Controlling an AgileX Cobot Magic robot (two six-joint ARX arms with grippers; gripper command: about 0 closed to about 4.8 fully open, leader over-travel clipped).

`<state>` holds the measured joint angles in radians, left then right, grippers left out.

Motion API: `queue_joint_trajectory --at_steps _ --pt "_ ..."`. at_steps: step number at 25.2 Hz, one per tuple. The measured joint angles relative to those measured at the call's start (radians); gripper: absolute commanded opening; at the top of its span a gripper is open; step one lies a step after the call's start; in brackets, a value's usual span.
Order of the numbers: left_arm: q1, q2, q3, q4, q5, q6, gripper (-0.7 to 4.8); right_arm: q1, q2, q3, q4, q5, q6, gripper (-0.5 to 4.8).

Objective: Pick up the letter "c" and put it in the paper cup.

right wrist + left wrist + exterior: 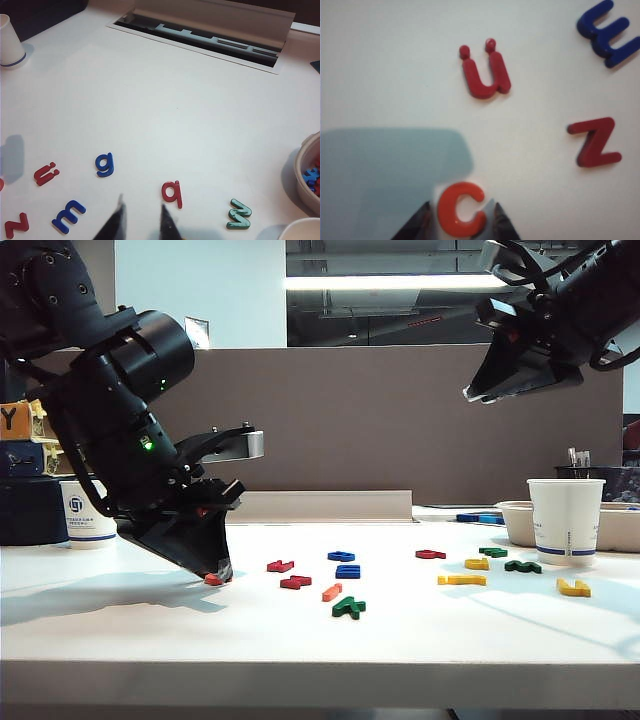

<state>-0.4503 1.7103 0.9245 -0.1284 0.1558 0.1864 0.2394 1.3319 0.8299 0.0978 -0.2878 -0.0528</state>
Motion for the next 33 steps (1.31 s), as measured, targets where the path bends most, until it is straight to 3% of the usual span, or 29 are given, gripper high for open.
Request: queue_joint_trajectory --at_steps 14,33 --pt "0.0 0.061 0.014 0.088 0.004 0.001 1.52 0.0 0.0 0.0 -0.003 0.005 -0.001 0.85" --pt "0.0 0.01 0.008 -0.02 0.005 0.0 1.52 0.0 0.0 0.0 -0.003 0.024 -0.009 0.85"
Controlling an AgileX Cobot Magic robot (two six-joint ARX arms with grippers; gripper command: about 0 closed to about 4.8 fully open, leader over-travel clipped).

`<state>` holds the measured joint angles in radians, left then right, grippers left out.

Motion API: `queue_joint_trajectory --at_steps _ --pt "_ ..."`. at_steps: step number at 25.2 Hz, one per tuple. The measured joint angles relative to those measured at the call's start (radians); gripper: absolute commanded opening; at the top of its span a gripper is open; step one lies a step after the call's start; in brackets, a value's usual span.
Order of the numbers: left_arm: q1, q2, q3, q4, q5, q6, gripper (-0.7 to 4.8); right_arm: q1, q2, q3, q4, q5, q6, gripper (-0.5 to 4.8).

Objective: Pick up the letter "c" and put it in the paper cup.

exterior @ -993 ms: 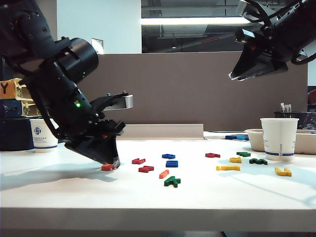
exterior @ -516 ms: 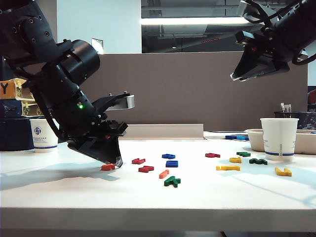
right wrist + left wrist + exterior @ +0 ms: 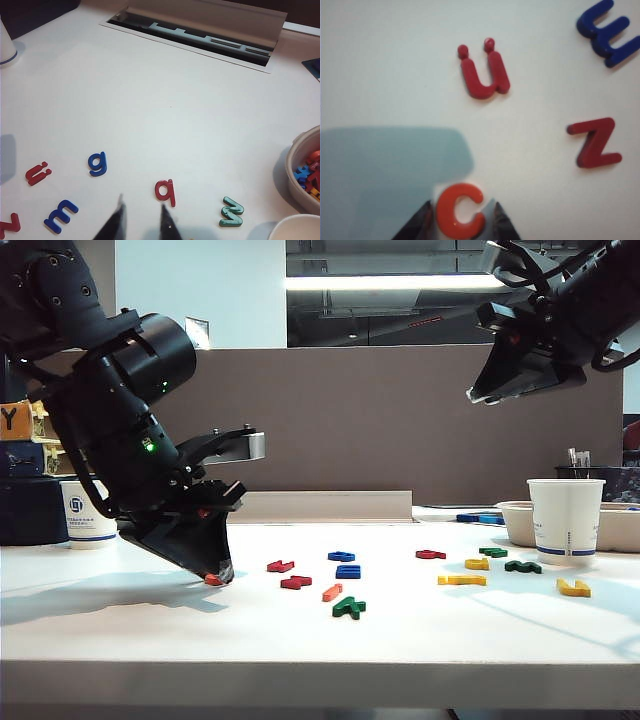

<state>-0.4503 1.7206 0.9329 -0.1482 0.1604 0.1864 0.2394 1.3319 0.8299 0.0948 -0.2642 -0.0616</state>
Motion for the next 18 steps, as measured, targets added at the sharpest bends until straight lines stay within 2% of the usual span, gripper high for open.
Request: queue_joint_trajectory --at_steps 4,5,6,18 --pt "0.0 0.0 0.0 0.001 0.0 0.0 1.34 0.0 0.0 0.0 -0.004 0.0 0.0 0.85" --pt "0.0 0.0 0.0 0.001 0.0 0.0 0.95 0.0 0.0 0.0 -0.004 0.0 0.0 0.85" --pt "0.0 0.0 0.0 0.0 -0.004 0.0 0.77 0.0 0.0 0.0 -0.003 0.0 0.0 0.85" --pt "0.001 -0.002 0.0 0.0 -0.005 0.0 0.78 0.0 0.0 0.0 -0.004 0.0 0.0 0.85"
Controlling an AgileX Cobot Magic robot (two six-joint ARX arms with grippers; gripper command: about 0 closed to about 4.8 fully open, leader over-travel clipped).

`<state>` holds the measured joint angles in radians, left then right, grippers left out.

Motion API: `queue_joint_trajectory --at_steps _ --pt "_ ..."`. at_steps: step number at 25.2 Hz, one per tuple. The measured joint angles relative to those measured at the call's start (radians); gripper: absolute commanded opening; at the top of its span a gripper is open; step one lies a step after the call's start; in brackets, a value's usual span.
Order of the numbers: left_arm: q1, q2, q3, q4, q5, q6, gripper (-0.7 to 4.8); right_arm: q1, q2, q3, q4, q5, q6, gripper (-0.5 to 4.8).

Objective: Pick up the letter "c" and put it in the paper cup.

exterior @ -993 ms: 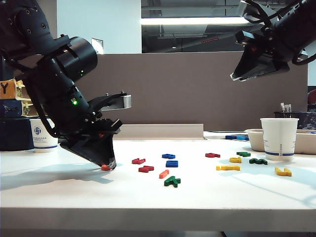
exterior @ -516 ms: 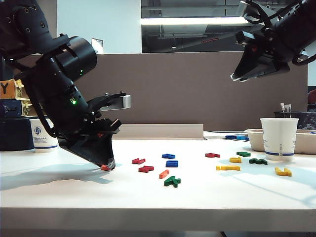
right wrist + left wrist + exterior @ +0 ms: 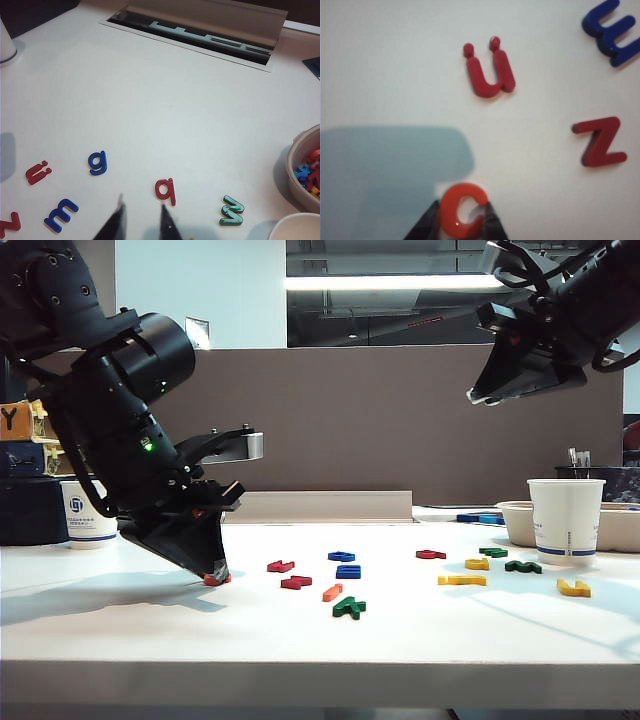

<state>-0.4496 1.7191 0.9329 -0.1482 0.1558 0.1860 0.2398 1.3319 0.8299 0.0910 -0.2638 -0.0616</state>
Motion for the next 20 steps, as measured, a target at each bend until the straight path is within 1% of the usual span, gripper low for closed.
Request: queue_joint_trajectory --at_steps 4,6,7,11,13,20 --pt "0.0 0.001 0.0 0.008 0.0 0.0 0.93 0.0 0.0 0.0 0.0 0.0 0.0 0.85" --pt "0.0 0.002 -0.001 0.014 0.0 0.0 1.13 0.0 0.0 0.0 0.0 0.0 0.0 0.85" --pt "0.0 0.002 -0.001 0.017 0.0 0.0 1.39 0.0 0.0 0.0 0.0 0.0 0.0 0.85" --pt "0.0 0.004 -0.005 0.033 0.001 0.0 1.41 0.0 0.0 0.0 0.0 0.0 0.0 0.85" --pt "0.0 0.004 -0.006 0.039 0.001 0.0 1.53 0.0 0.0 0.0 0.0 0.0 0.0 0.85" --pt "0.0 0.009 -0.008 0.074 0.001 0.0 1.53 0.0 0.0 0.0 -0.001 0.0 0.0 0.85"
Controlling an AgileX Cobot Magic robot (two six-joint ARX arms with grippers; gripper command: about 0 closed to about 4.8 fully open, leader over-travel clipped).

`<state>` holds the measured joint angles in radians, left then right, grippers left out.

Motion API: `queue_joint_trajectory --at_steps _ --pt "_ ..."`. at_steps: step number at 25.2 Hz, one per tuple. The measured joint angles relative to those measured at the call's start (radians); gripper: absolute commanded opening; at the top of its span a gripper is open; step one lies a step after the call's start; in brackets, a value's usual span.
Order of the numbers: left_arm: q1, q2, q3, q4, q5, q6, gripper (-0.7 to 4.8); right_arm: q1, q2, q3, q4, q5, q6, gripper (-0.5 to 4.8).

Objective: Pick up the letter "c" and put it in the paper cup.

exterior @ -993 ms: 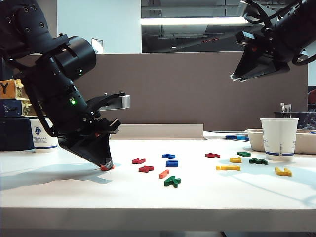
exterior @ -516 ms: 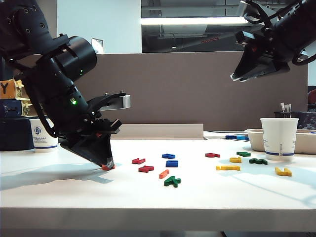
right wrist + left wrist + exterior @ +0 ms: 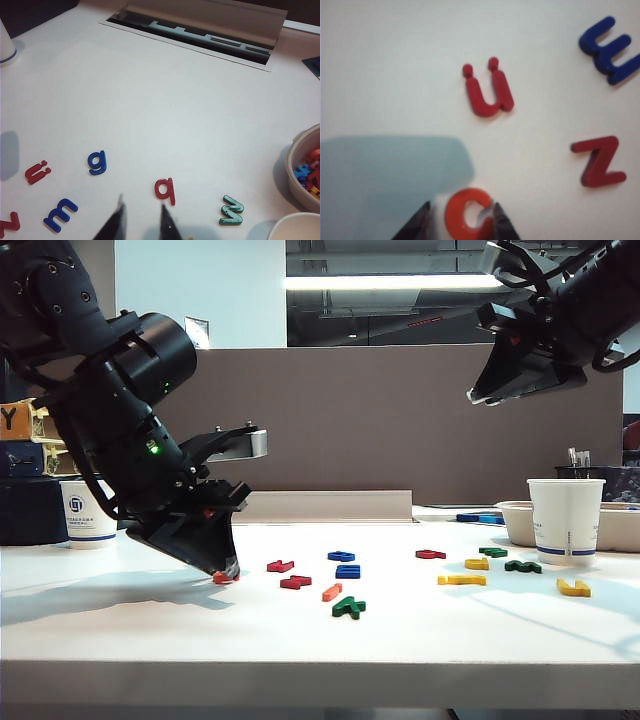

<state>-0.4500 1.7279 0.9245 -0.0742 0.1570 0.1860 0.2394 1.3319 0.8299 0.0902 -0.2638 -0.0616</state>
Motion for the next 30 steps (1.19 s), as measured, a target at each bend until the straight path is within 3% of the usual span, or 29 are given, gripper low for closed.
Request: queue_joint_trajectory --at_steps 30 --pt "0.0 0.006 0.0 0.045 -0.023 0.0 1.52 0.0 0.0 0.0 -0.002 0.0 0.0 0.85"
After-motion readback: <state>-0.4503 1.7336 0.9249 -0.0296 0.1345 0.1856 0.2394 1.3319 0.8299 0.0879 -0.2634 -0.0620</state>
